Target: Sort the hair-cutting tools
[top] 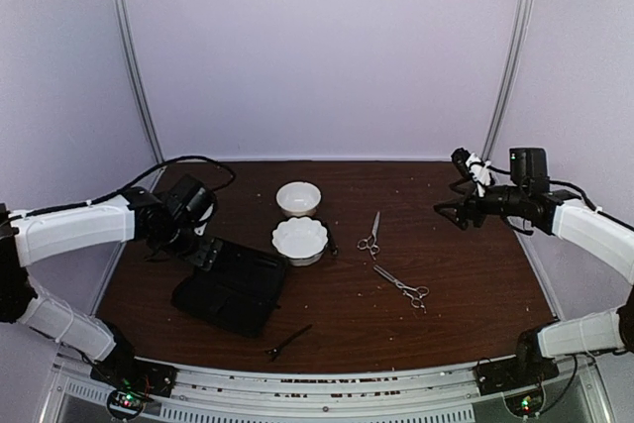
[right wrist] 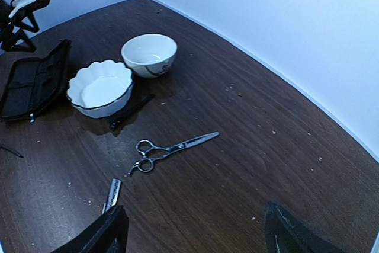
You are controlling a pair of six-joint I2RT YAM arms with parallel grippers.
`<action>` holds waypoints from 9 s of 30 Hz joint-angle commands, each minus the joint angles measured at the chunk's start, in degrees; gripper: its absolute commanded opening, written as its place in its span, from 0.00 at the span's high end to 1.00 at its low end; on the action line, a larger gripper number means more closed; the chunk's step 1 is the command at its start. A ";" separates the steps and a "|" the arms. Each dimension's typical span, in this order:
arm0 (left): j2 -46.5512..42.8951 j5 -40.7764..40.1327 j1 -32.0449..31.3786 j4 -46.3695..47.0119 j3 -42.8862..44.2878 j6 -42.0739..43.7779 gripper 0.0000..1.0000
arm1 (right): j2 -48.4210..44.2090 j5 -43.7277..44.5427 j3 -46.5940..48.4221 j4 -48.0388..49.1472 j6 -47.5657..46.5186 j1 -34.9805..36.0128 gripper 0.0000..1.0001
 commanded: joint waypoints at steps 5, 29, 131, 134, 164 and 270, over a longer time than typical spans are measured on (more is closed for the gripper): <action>-10.24 9.15 12.84 6.56 -10.23 -10.63 0.20 | 3.01 2.08 5.62 -11.50 -12.10 16.38 0.32; -2.40 24.69 23.74 17.78 -18.49 -14.37 0.35 | 44.21 17.86 38.07 -30.45 -24.51 56.07 0.50; 0.86 11.73 -15.06 26.98 -21.07 -22.32 1.00 | 29.95 7.87 36.60 -34.42 -15.13 39.78 1.00; 4.19 12.84 -16.83 27.97 -18.83 -23.57 1.00 | 29.85 8.05 36.29 -34.33 -15.14 39.78 1.00; -0.72 16.74 -19.68 20.26 -6.58 -8.22 0.50 | 22.36 11.84 27.11 -36.12 -12.92 39.07 1.00; 32.24 20.01 -28.13 -7.97 26.98 27.57 0.49 | 9.43 4.18 9.17 -12.45 3.60 18.12 0.57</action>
